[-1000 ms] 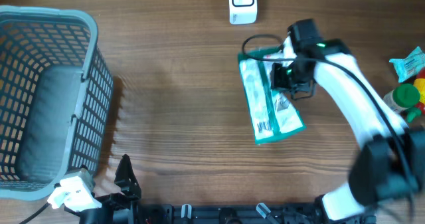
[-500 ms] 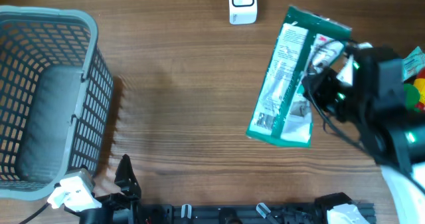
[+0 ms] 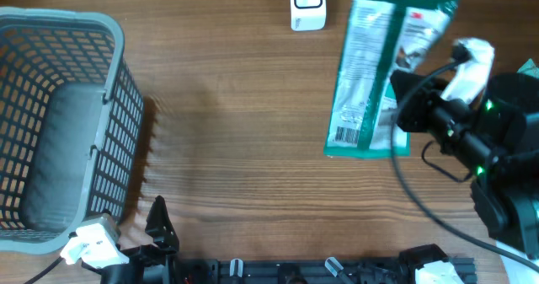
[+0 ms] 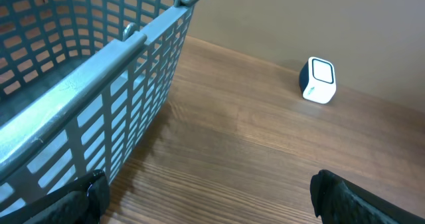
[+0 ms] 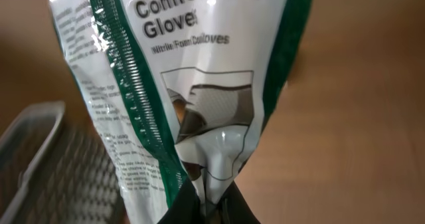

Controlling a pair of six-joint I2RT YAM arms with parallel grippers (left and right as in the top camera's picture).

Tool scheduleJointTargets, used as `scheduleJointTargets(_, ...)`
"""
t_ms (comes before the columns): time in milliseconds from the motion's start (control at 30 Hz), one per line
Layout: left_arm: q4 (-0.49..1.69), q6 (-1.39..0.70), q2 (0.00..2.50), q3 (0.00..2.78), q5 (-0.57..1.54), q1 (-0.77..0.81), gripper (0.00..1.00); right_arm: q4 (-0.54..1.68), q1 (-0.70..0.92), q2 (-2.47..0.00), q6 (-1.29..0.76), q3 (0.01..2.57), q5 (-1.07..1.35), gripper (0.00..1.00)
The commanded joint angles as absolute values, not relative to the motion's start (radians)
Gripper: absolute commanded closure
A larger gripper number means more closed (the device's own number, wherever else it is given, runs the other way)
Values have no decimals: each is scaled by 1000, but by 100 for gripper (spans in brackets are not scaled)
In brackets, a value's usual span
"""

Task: Scan the item barcode
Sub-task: 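Hold the glove pack barcode against the scanner window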

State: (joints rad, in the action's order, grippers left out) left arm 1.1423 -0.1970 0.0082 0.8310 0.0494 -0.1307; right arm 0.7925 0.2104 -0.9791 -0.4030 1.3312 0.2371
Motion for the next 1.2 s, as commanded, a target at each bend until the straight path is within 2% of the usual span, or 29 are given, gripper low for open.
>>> scheduleJointTargets(0, 1138, -203, 5, 832, 47, -126, 0, 718, 217, -1071, 5, 1333, 499, 96)
scheduleJointTargets(267, 1138, -203, 5, 832, 47, -126, 0, 356, 286, -1349, 101, 1333, 233, 96)
scheduleJointTargets(467, 1138, -203, 5, 832, 47, -126, 0, 8, 461, -1506, 415, 1333, -159, 95)
scheduleJointTargets(567, 1138, -203, 5, 832, 47, -126, 0, -314, 505, -1657, 596, 1333, -424, 95)
scheduleJointTargets(633, 1138, -203, 5, 832, 47, -126, 0, -540, 508, -1754, 682, 1333, -507, 95)
scheduleJointTargets(767, 1138, -203, 5, 832, 47, -126, 0, -937, 503, -1962, 804, 1337, -501, 95)
scheduleJointTargets(833, 1138, -203, 5, 832, 47, -126, 0, -1053, 500, -2074, 855, 1357, -466, 95)
scheduleJointTargets(1000, 1138, -203, 5, 832, 47, -126, 0, -1102, 496, -2278, 846, 1471, -387, 95)
scheduleJointTargets(1167, 1138, -203, 5, 832, 47, -126, 0, -1075, 492, -2362, 845, 1580, -361, 96)
